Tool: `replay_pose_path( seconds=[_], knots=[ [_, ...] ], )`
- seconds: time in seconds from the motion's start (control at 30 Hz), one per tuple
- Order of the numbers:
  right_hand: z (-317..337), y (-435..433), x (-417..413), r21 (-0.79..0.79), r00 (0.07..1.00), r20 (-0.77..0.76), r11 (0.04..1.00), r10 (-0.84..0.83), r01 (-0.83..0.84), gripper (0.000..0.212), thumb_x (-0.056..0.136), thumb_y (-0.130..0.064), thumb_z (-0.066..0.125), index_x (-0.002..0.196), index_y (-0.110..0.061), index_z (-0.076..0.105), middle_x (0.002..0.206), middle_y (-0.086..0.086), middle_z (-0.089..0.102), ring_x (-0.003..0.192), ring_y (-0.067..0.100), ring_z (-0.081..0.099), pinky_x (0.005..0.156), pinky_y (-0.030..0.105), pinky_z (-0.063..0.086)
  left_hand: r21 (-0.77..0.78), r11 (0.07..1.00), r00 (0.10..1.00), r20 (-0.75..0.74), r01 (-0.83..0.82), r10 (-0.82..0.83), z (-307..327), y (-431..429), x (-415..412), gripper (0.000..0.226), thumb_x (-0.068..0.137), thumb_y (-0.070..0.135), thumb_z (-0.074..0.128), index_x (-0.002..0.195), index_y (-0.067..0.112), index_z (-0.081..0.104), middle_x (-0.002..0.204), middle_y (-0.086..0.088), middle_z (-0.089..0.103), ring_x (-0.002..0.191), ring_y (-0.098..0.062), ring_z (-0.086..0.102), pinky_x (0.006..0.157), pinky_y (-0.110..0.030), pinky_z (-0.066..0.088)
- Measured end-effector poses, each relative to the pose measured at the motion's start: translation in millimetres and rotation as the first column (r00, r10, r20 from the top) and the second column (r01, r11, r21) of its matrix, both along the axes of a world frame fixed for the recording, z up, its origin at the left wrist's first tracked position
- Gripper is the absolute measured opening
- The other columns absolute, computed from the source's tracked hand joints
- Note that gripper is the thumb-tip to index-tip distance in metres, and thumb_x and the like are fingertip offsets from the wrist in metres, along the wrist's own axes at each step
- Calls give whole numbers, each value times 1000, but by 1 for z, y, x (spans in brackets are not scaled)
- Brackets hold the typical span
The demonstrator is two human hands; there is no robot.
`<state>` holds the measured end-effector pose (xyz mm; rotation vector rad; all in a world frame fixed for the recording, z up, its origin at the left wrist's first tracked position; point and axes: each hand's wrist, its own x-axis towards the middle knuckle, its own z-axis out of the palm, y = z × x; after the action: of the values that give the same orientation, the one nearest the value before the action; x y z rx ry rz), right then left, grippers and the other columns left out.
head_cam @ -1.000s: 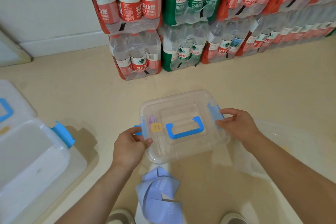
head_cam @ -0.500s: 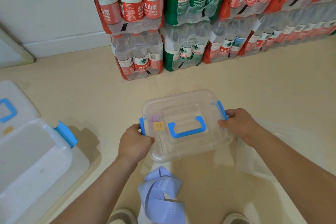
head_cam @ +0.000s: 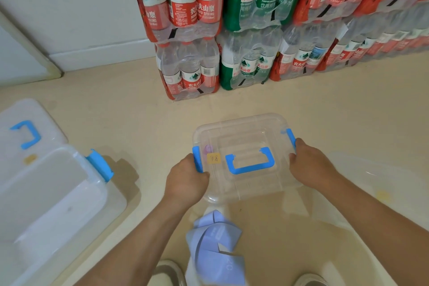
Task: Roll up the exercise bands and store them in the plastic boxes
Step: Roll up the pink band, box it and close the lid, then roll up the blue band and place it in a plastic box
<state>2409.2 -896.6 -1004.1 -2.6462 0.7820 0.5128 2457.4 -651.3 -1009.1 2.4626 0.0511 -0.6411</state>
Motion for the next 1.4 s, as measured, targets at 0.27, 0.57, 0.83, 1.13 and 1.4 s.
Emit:
replay_pose_path(
  seconds=[0.27, 0.57, 0.83, 1.13, 1.4],
  knots=[
    [41, 44, -41, 40, 724, 672, 968, 156, -246, 28, 89, -11, 48, 110, -17, 65, 99, -2, 67, 88, 13, 62, 79, 25, 47, -317, 932, 934, 248, -174, 259, -1, 46, -26, 31, 74, -6, 46, 69, 23, 57, 67, 7, 62, 61, -13, 56, 59, -30, 43],
    [-30, 127, -119, 371, 828, 43, 761, 559, -532, 68, 88, -14, 43, 150, -25, 17, 157, -6, 20, 138, 17, 33, 108, 25, 31, 141, 735, 743, -9, 664, -670, -93, 68, -113, 32, 73, 37, 33, 83, 24, 61, 101, 4, 67, 103, -16, 58, 77, -26, 51],
    [43, 112, -107, 665, 898, 59, 654, 436, -361, 54, 79, -30, 69, 125, -46, 47, 134, -18, 50, 121, -3, 46, 96, 12, 39, -587, 744, 869, -133, 319, -477, 81, 60, -86, 60, 63, -24, 30, 70, 12, 76, 66, 11, 71, 72, 0, 65, 73, -15, 50],
    [328, 131, -115, 700, 844, 468, 473, 262, -535, 68, 81, -33, 73, 136, -49, 36, 133, -14, 56, 119, 2, 55, 94, 34, 51, -919, 301, 956, 192, 254, -221, 367, 101, -117, 57, 53, -22, 37, 75, 15, 74, 85, -11, 73, 73, -25, 70, 67, -33, 59],
    [451, 191, -177, 486, 569, 819, 611, -69, -625, 23, 97, -21, 51, 102, -16, 73, 101, 12, 73, 88, 15, 66, 75, 31, 50, -902, 284, 939, 344, 326, 16, 481, 127, -193, 50, 65, -14, 54, 99, 18, 71, 73, -5, 72, 63, -18, 67, 56, -24, 54]
  ],
)
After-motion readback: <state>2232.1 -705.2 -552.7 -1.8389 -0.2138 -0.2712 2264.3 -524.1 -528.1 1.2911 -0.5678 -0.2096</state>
